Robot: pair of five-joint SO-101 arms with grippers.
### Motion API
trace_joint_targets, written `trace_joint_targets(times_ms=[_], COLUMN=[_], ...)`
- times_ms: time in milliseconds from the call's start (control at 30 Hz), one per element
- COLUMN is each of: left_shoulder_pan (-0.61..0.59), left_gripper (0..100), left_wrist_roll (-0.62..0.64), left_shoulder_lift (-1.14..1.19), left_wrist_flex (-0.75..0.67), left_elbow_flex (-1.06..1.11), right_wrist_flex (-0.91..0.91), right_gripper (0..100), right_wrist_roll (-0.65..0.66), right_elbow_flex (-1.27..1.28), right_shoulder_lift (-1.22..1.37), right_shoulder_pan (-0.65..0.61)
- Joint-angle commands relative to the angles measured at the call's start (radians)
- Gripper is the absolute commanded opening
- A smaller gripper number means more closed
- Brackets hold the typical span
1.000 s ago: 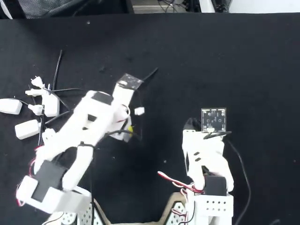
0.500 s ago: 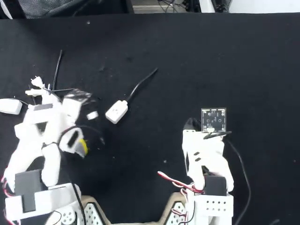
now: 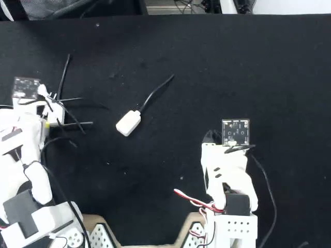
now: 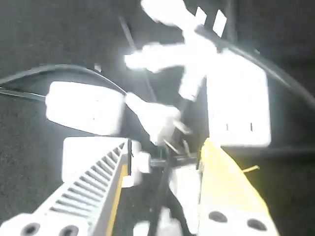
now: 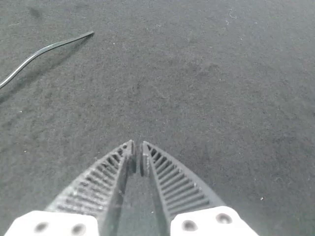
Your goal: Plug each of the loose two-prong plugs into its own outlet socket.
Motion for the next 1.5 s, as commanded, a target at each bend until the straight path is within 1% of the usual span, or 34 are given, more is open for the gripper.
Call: trace_joint_targets(times_ms=[0, 100, 200, 267, 367, 433, 500, 600, 700, 767, 800, 867, 933, 1033, 1100, 1300, 1400, 1467], left_shoulder_pan=[0.012, 0.031, 0.042, 0.071, 0.166, 0.268, 0.372, 0.489, 0.544, 0.558, 0.559, 0.567, 0.599, 0.647, 0.693, 0.839, 0.895, 0.928], left_gripper=[23, 23, 23, 23, 23, 23, 23, 23, 23, 23, 23, 23, 23, 23, 23, 23, 23, 23], left_wrist_roll=[0.038, 0.038, 0.046, 0.074, 0.147, 0.192, 0.233, 0.299, 0.371, 0.416, 0.433, 0.457, 0.462, 0.462, 0.465, 0.471, 0.519, 0.526], left_shoulder_lift=[-0.031, -0.032, -0.064, -0.1, -0.135, -0.138, -0.138, -0.097, -0.005, 0.091, 0.144, 0.249, 0.338, 0.364, 0.364, 0.373, 0.361, 0.339], left_wrist_flex=[0.003, 0.123, 0.325, 0.474, 0.664, 0.73, 0.706, 0.559, 0.414, 0.358, 0.353, 0.374, 0.448, 0.572, 0.608, 0.623, 0.626, 0.631], left_elbow_flex=[-0.016, -0.058, -0.165, -0.249, -0.36, -0.4, -0.4, -0.358, -0.352, -0.386, -0.415, -0.469, -0.524, -0.568, -0.57, -0.568, -0.57, -0.575], right_wrist_flex=[-0.028, -0.028, -0.028, -0.028, -0.028, -0.028, -0.028, -0.028, -0.028, -0.028, -0.028, -0.028, -0.028, -0.028, -0.028, -0.028, -0.028, -0.028], right_gripper=[1.5, 1.5, 1.5, 1.5, 1.5, 1.5, 1.5, 1.5, 1.5, 1.5, 1.5, 1.5, 1.5, 1.5, 1.5, 1.5, 1.5, 1.5], right_wrist_roll=[0.0, 0.0, 0.0, 0.0, 0.0, 0.0, 0.0, 0.0, 0.0, 0.0, 0.0, 0.0, 0.0, 0.0, 0.0, 0.0, 0.0, 0.0], right_elbow_flex=[-0.03, -0.03, -0.03, -0.03, -0.03, -0.03, -0.03, -0.03, -0.03, -0.03, -0.03, -0.03, -0.03, -0.03, -0.03, -0.03, -0.03, -0.03], right_shoulder_lift=[-0.048, -0.048, -0.048, -0.048, -0.048, -0.048, -0.048, -0.048, -0.048, -0.048, -0.048, -0.048, -0.048, -0.048, -0.048, -0.048, -0.048, -0.048], right_shoulder_pan=[-0.011, -0.011, -0.011, -0.011, -0.011, -0.011, -0.011, -0.008, -0.006, -0.008, -0.008, -0.008, -0.006, -0.006, -0.009, -0.009, -0.008, -0.008])
